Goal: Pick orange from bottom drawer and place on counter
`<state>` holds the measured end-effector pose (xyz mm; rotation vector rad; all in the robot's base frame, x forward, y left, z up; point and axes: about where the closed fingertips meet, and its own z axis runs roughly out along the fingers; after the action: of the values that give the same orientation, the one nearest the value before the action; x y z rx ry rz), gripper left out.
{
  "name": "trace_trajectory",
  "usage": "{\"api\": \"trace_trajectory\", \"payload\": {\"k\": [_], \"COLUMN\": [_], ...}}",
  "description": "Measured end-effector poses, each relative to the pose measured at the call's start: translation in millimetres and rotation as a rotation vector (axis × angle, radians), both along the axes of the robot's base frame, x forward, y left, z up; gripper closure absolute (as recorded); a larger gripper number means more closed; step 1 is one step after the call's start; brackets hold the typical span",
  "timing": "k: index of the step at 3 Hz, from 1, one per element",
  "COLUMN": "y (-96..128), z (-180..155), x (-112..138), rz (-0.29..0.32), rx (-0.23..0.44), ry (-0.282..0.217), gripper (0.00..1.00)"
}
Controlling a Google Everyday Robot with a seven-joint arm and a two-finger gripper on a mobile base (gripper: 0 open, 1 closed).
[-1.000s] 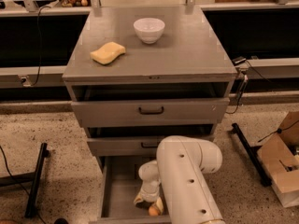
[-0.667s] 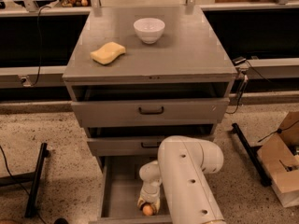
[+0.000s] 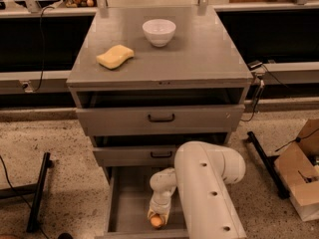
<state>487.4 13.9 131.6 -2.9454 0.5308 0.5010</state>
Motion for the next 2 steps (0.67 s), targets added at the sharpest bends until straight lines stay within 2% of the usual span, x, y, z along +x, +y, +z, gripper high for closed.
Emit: {"api": "trace_trajectory", "payload": {"k": [1,2], "y": [-1.7,-18.9], "z": [37.8,92.9], "x": [11.5,17.9], "rz": [-0.023,-0.017], "rx": [0.070,0.162], "ry": [-0.083,-0.213], "gripper": [1.00,1.00]}}
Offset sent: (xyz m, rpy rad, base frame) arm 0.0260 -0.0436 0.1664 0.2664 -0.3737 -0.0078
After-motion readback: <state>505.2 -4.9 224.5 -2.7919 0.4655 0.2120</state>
